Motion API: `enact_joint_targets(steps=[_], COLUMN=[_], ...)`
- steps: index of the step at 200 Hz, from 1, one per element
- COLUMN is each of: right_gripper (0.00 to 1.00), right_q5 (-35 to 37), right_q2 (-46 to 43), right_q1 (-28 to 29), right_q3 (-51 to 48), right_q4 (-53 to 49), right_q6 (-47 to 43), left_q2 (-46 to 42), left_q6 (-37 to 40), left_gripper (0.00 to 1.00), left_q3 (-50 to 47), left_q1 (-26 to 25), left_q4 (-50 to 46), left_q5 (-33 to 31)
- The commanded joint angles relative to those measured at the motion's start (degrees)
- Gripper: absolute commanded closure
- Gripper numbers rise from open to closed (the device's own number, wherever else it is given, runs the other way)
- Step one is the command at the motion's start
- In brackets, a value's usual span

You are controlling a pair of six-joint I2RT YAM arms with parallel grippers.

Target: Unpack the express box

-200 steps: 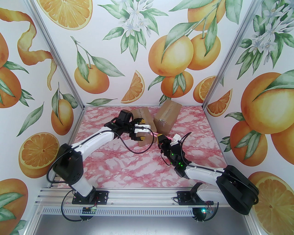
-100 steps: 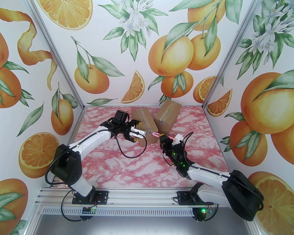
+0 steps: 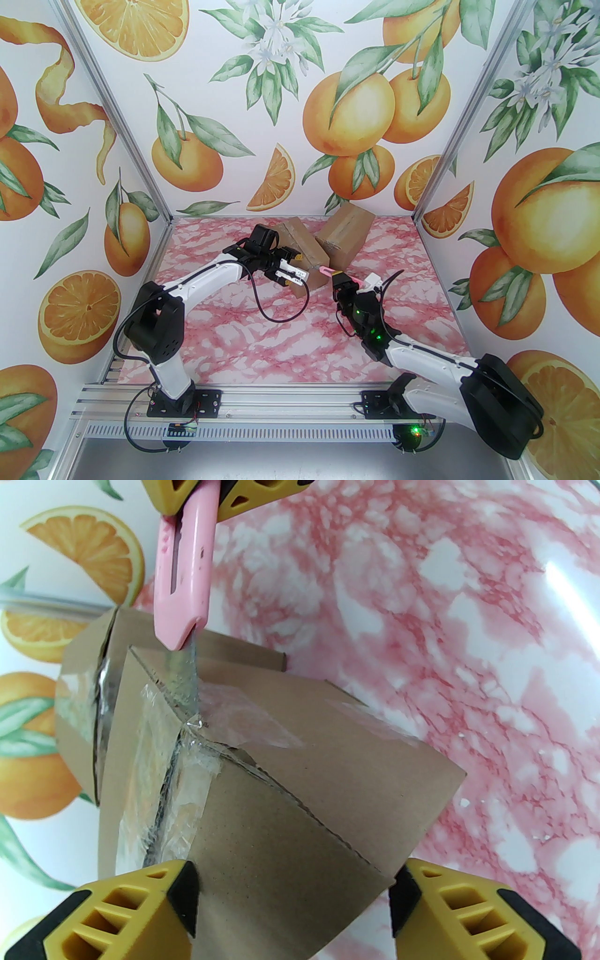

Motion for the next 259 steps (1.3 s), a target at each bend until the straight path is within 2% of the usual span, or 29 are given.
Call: enact_joint_targets(steps=[1, 34, 105, 174, 196, 227, 259], right_gripper=[1.0, 1.0, 1.0, 1.0, 1.0, 1.0, 1.0], right_q5=[-5.05, -3.49, -2.22, -3.2, -2.64, 2.58, 3.54], right_q2=[0.93, 2.36, 6.16, 4.63, 2.66, -4.76, -16.25], right_q1=[1.68, 2.8, 5.2, 6.39, 6.43, 5.99, 1.02], right_q3=[1.15, 0.54, 0.99, 2.06, 1.52, -0.59, 0.36], right_q4=[2.23, 5.15, 10.06, 6.05, 3.95, -2.05, -14.63], right_q6=[0.05, 1.48, 3.16, 1.98, 1.48, -0.92, -7.14], left_q2=[2.45, 5.11, 7.91, 9.15, 9.15, 7.02, 4.79], left_q6=[-4.08, -9.12, -16.86, -26.67, -26.11, -23.37, -22.0], left_gripper=[0.44, 0.48, 0.47, 0.45, 0.45, 0.42, 0.4], left_q3=[5.82, 9.77, 12.09, 15.38, 15.19, 12.95, 9.8], left_q1=[-1.49, -2.54, -4.16, -4.2, -4.17, -3.61, -2.08], left_q4=[2.31, 1.4, 4.44, 6.58, 5.65, 2.23, -1.25], left_q5=[2.94, 3.05, 0.13, -3.75, -4.02, -3.48, -2.31])
